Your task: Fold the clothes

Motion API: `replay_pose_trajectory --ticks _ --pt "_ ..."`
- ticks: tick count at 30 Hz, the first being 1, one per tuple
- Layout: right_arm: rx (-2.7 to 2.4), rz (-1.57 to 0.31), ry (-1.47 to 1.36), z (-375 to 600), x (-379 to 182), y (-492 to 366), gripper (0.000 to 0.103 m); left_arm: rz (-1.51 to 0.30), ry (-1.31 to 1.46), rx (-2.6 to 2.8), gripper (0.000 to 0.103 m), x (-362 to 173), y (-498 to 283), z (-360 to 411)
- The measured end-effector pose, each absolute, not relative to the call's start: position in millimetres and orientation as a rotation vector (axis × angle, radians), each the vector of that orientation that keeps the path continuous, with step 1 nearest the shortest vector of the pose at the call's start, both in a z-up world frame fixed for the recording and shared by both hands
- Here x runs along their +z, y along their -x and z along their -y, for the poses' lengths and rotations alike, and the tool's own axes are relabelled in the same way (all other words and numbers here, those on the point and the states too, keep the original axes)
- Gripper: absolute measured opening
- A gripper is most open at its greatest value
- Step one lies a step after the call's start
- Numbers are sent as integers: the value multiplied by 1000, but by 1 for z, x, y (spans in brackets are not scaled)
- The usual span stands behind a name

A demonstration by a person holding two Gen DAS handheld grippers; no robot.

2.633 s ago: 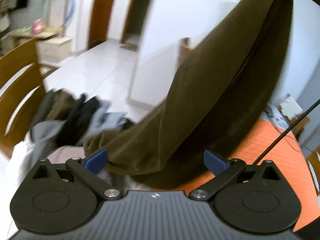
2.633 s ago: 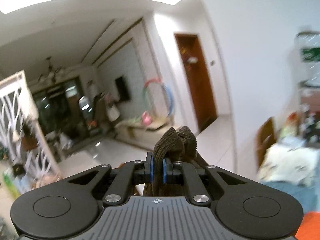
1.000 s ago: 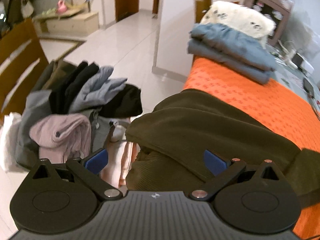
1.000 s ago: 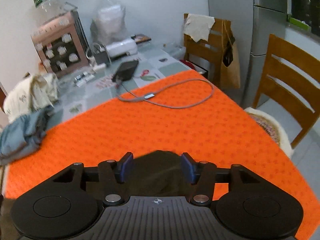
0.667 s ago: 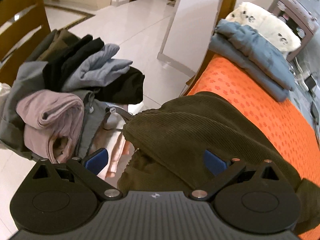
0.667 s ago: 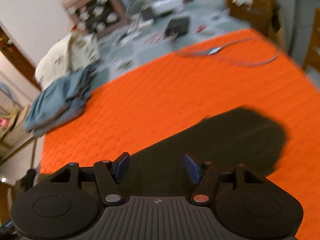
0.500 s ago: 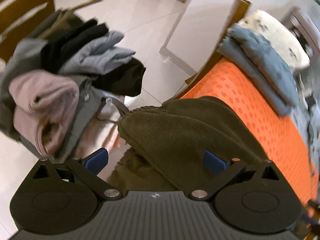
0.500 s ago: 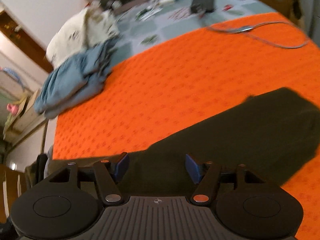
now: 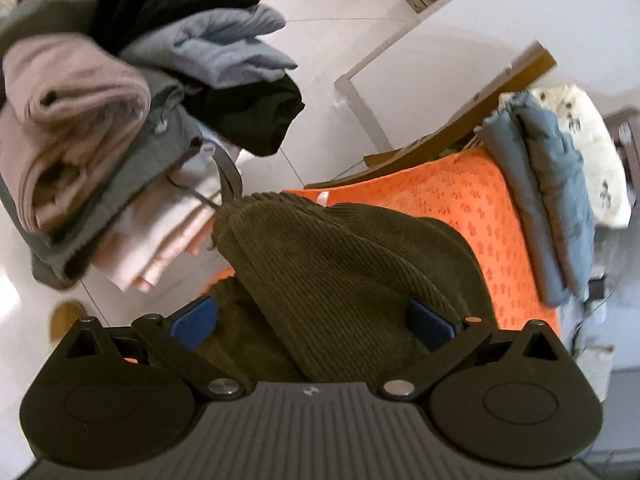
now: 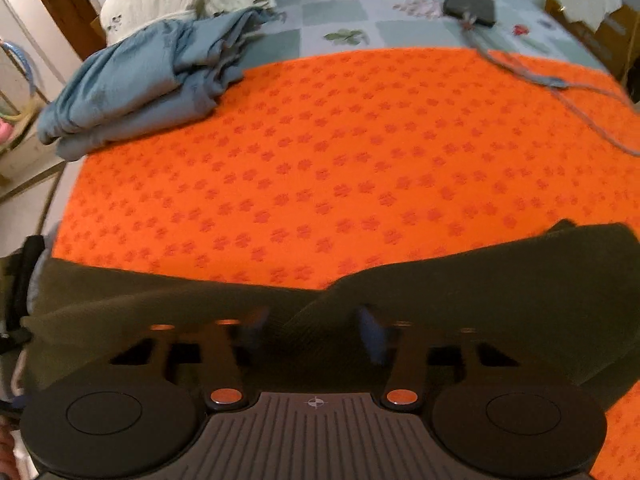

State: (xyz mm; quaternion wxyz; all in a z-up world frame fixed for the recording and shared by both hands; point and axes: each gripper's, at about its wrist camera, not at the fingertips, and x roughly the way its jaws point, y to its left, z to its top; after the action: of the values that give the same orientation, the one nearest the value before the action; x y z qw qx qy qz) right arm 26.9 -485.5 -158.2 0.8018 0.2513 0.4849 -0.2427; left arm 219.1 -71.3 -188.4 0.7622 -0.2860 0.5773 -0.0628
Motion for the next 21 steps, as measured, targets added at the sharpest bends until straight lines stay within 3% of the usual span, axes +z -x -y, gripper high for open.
replay_pose_trajectory --ticks 2,4,6,7,9,10,11,21 --pt "-528 -1022 -579 492 -157 -20 18 -1255 692 -136 96 -192 -219 68" --pt "-532 -1004 -628 499 -156 -13 11 -1245 765 -156 84 -193 -217 65" --pt "-535 -987 -677 506 -155 -6 8 -1234 815 -178 66 -190 -216 64" --pt "-537 -975 -695 508 -153 -3 8 -1225 820 -190 52 -185 -216 65" --pt "-546 -941 -709 511 -146 5 8 -1207 776 -185 34 -173 -216 69" --pt "-552 -921 -717 513 -141 9 7 -1193 754 -188 20 -166 -216 71" --pt "-559 -898 -726 515 -136 13 7 -1178 733 -193 12 -159 -217 73" --pt "-628 -623 -717 569 -65 46 7 -948 541 -416 7 -54 -230 137"
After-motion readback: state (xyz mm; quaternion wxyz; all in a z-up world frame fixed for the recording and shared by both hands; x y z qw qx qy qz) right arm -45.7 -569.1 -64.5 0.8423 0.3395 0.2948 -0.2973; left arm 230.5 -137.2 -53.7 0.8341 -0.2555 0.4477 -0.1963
